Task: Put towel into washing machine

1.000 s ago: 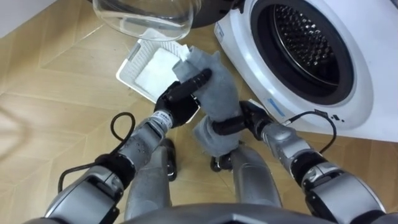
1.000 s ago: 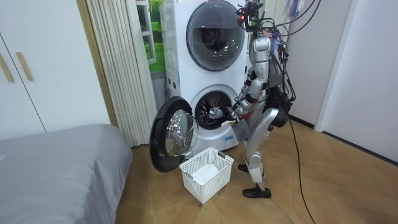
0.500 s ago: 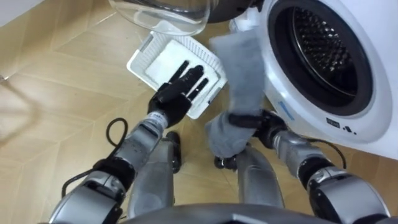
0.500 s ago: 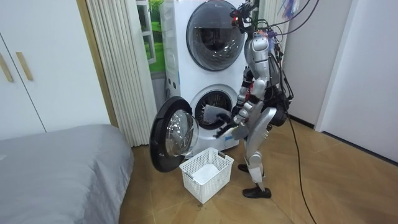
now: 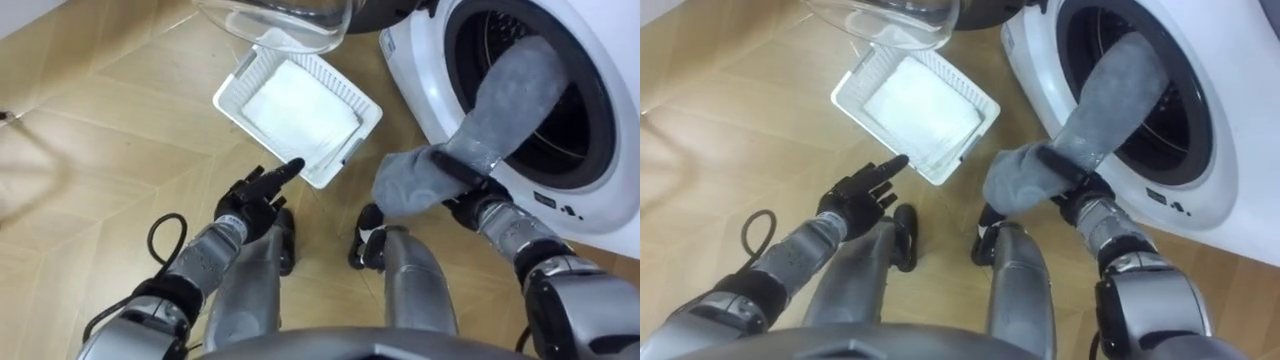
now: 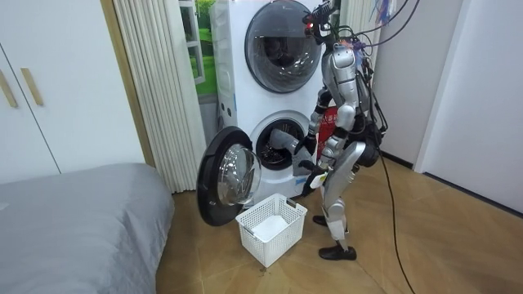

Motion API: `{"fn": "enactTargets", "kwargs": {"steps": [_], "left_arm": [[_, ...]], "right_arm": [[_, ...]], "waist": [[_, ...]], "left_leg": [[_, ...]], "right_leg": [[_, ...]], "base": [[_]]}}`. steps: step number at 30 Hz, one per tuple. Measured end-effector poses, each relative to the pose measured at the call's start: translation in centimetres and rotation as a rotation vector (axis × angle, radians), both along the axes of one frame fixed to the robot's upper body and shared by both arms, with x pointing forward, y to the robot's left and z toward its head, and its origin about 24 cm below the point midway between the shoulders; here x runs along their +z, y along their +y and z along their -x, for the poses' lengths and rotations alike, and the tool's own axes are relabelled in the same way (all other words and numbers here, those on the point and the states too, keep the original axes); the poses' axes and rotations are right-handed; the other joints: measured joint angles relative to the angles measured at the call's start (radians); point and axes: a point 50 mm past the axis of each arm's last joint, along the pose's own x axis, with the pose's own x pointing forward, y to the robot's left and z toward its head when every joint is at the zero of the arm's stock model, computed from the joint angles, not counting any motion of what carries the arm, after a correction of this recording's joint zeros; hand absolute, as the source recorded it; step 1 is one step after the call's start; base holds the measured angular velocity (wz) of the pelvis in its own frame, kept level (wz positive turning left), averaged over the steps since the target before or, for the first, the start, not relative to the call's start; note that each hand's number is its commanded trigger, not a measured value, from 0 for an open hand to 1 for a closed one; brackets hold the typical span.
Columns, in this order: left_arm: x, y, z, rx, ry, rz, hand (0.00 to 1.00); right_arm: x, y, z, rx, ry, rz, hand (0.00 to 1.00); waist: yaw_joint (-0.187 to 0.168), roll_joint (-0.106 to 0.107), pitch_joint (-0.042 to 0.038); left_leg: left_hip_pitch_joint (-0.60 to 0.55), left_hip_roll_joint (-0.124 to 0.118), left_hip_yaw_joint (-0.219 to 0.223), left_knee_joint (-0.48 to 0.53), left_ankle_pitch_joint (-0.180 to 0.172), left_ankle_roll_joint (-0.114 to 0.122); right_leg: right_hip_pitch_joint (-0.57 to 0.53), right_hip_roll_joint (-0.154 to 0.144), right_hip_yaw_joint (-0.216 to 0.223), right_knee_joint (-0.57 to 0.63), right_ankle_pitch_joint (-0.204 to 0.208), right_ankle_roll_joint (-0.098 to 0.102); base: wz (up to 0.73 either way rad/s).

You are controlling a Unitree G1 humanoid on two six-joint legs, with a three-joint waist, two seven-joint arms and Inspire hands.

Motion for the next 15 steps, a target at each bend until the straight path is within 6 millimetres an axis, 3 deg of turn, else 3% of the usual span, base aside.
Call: {"fn": "enactTargets", "kwargs": {"steps": [10,15], "left_arm": [[-0.2,0.1,0.1,-0.003,0.055,-0.048,0.00],[0.5,0.5,-0.5,0.002,0.041,-0.062,0.00]], "right_arm": [[1.1,-1.0,-1.2,-0.307,-0.053,-0.219,1.00],[2.4,-2.3,-2.3,-0.412,-0.069,-0.272,1.00]], "waist": [[-0.014,-0.007,0.0010],[-0.032,-0.021,-0.0020]], "left_leg": [[-0.034,-0.004,0.008,0.032,0.002,0.004],[-0.056,-0.009,0.010,0.050,0.004,0.007]], "right_leg": [[-0.036,-0.012,0.005,0.039,-0.002,-0.002],[-0.062,-0.017,0.010,0.062,-0.003,0.000]], "base": [[0.00],[0.01]]}}
